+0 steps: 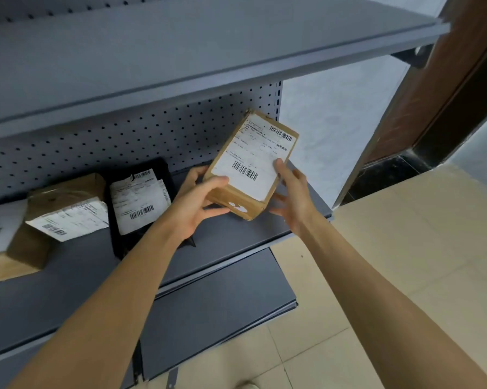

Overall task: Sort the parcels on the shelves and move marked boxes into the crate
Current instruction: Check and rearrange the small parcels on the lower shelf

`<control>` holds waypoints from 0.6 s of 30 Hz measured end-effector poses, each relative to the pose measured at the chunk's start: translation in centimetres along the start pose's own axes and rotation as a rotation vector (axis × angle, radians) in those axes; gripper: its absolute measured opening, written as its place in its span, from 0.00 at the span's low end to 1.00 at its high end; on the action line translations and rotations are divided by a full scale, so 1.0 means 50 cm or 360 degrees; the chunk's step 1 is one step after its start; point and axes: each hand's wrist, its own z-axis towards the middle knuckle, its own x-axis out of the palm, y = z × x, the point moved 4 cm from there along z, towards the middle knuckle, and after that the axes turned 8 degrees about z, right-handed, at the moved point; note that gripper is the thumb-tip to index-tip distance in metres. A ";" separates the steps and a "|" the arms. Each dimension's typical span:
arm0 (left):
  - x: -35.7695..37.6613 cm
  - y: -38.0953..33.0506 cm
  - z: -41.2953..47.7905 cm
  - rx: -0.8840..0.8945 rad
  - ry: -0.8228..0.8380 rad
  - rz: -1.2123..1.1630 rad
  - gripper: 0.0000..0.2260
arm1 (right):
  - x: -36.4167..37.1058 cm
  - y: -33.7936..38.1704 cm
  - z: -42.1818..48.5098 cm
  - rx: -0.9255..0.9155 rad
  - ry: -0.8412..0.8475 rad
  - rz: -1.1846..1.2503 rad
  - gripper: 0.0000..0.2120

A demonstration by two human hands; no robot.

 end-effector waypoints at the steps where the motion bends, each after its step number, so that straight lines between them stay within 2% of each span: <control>1: -0.002 0.006 -0.007 0.0006 -0.0005 -0.0067 0.23 | 0.018 -0.013 -0.005 0.0077 0.0127 0.0066 0.36; 3: -0.004 0.011 -0.018 0.0038 -0.0005 -0.0173 0.22 | 0.046 -0.027 -0.010 0.0068 0.0271 0.0050 0.31; 7: -0.024 0.018 -0.030 0.0024 -0.0086 -0.0315 0.16 | 0.079 -0.039 -0.010 -0.0015 0.0335 -0.0097 0.28; 10: -0.049 0.018 -0.039 -0.0013 -0.0168 -0.0063 0.18 | 0.091 -0.033 -0.002 0.0002 0.0338 -0.0182 0.25; 13: -0.082 0.002 -0.040 0.0004 -0.0231 0.0192 0.22 | 0.105 -0.021 0.011 0.0085 0.0453 -0.0362 0.20; 18: -0.111 -0.025 -0.030 0.0051 -0.0390 0.0449 0.18 | 0.169 -0.005 0.050 0.0041 0.0542 -0.0532 0.13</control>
